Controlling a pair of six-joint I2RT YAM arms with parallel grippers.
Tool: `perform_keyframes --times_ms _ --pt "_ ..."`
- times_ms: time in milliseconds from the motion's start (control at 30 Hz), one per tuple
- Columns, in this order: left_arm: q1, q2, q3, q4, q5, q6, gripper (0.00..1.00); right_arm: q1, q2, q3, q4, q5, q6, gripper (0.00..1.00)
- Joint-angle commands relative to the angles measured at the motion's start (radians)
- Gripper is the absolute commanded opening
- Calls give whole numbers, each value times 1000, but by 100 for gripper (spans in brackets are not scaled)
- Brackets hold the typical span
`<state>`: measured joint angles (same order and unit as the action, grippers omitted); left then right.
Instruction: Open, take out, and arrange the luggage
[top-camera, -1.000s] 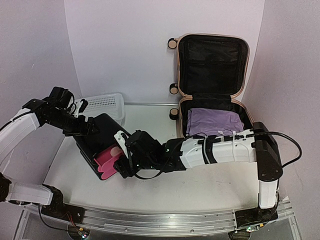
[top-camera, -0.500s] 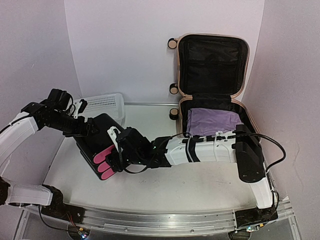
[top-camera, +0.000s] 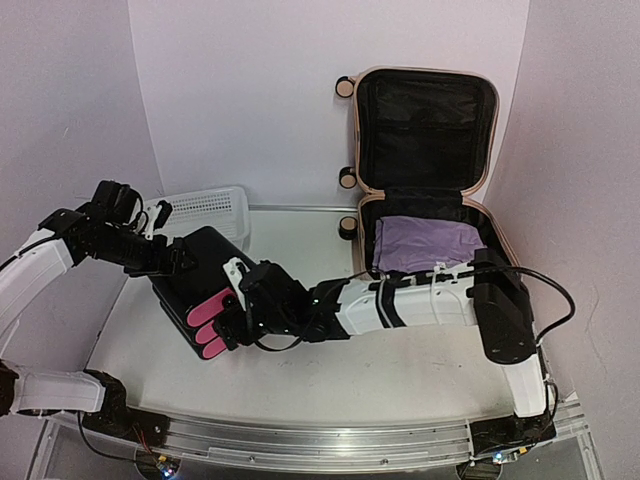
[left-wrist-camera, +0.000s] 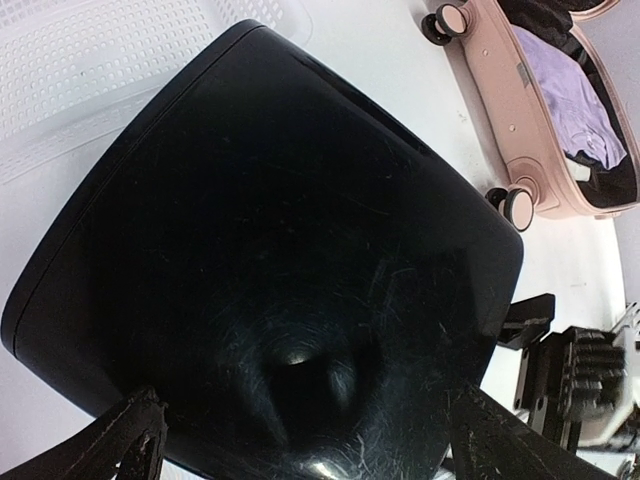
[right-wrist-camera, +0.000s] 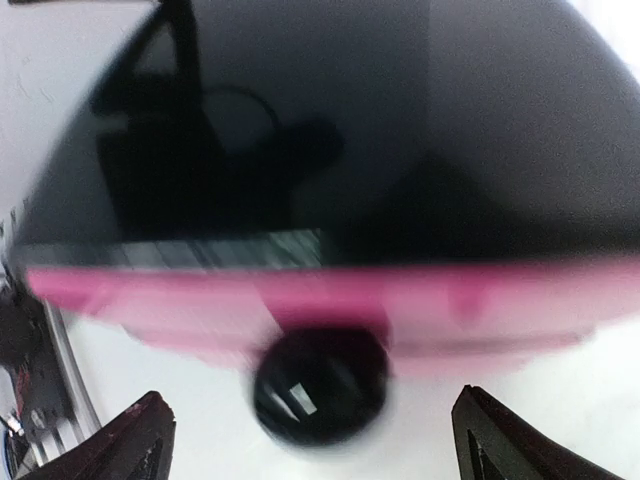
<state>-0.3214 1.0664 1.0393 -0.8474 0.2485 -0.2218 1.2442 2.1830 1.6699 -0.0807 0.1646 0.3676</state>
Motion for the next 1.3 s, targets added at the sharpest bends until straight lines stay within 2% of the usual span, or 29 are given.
perform_keyframes --times_ms 0,167,300,433,600,867,1267 --pt "1 -22 19 -45 32 -22 99 -75 -216 -157 22 -71 8 98" --pt "1 -28 76 -45 67 -27 99 -229 -324 -284 -80 -241 13 98" --pt "1 -16 116 -46 88 -30 99 -372 -249 -193 -147 -531 86 98" --pt "2 -26 134 -46 113 -43 99 -412 -167 -73 -143 -639 146 98" --pt "2 -62 121 -49 123 -58 99 -433 -86 40 -105 -666 304 93" --pt "2 -74 99 -63 104 -55 100 -431 70 212 59 -794 548 87" --pt "2 -71 97 -67 100 -51 100 -331 96 222 73 -778 574 74"
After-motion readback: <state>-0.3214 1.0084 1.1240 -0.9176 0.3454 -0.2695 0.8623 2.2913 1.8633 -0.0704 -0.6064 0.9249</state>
